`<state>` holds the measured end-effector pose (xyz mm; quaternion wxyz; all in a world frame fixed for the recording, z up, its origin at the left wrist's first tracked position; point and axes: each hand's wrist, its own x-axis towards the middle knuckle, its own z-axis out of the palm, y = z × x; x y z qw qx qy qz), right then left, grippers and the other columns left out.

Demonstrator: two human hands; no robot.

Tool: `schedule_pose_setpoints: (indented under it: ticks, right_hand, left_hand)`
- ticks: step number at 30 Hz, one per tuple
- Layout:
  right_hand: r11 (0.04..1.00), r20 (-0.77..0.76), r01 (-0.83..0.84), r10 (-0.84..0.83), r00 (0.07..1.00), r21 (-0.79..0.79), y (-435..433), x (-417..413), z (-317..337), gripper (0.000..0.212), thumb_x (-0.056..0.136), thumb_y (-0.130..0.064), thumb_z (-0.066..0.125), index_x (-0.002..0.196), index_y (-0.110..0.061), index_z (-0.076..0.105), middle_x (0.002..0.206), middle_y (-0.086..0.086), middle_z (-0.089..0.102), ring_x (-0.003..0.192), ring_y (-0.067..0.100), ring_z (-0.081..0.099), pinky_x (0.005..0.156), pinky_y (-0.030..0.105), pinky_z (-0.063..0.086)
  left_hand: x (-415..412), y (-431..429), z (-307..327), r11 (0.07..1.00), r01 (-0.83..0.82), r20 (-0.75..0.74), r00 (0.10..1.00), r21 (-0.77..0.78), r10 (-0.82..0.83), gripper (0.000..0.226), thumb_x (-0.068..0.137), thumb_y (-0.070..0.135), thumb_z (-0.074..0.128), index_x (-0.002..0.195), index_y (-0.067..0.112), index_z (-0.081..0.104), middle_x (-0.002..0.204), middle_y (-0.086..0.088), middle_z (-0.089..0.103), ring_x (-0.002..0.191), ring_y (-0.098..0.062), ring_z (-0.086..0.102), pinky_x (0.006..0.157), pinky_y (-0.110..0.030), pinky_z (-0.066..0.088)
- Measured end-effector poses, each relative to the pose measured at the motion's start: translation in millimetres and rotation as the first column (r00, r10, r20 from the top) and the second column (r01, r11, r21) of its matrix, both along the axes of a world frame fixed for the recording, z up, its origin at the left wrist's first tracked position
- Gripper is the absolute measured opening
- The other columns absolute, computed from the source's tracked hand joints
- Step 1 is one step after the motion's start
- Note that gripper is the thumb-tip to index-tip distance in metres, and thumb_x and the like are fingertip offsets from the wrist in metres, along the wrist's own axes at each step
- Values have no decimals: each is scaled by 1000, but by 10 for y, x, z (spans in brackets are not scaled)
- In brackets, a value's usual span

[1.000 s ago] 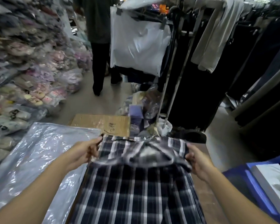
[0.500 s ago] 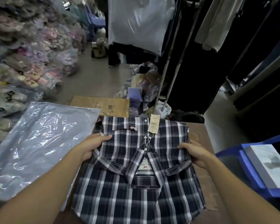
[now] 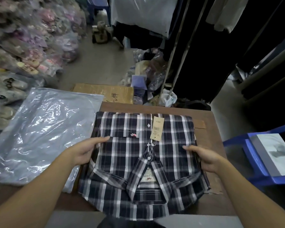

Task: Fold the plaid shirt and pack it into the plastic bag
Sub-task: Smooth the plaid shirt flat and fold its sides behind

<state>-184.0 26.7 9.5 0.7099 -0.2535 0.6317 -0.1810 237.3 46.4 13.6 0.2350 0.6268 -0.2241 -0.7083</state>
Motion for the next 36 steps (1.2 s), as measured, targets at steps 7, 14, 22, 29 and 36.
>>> schedule_pose_setpoints:
  ticks: [7,14,22,29,36]
  right_hand:
    - [995,140,96,-97,985,17,4,-31,96,39,79,4,63,118,5,61,115,28,70,99,40,71,78,49,61]
    - [978,27,-6,0,1000,207,184,-33,-192,54,80,5,65,132,3,53,122,28,67,118,43,62,108,56,43]
    - [990,-80,-131,135,988,48,-163,-31,84,73,75,-51,81,134,-15,57,130,12,67,120,31,63,108,52,44]
    - [995,-235,-94,81,969,-44,-283,27,85,49,78,-35,76,116,-7,63,107,13,77,101,31,73,100,52,51]
    - [949,-431,-69,-75,899,-309,-741,113,135,20,95,-36,63,95,-16,61,101,6,66,89,17,62,71,33,52]
  left_hand:
    - [128,27,39,990,-142,-141,980,13,142,38,62,15,76,97,1,76,103,-25,72,89,-38,71,90,-54,55]
    - [155,154,-63,992,53,7,999,111,-54,9,73,4,58,69,10,62,85,-12,55,71,-23,51,82,-41,48]
    - [183,-292,45,999,-46,44,998,7,45,69,78,47,72,137,18,49,142,-16,54,132,-32,49,117,-50,28]
    - [122,-525,-142,987,-160,111,981,7,158,30,89,23,69,116,14,59,137,-13,58,138,-31,41,120,-53,19]
    - [8,-882,-93,976,-168,457,863,-140,214,41,89,33,69,115,4,58,109,-10,66,96,-28,64,83,-43,51]
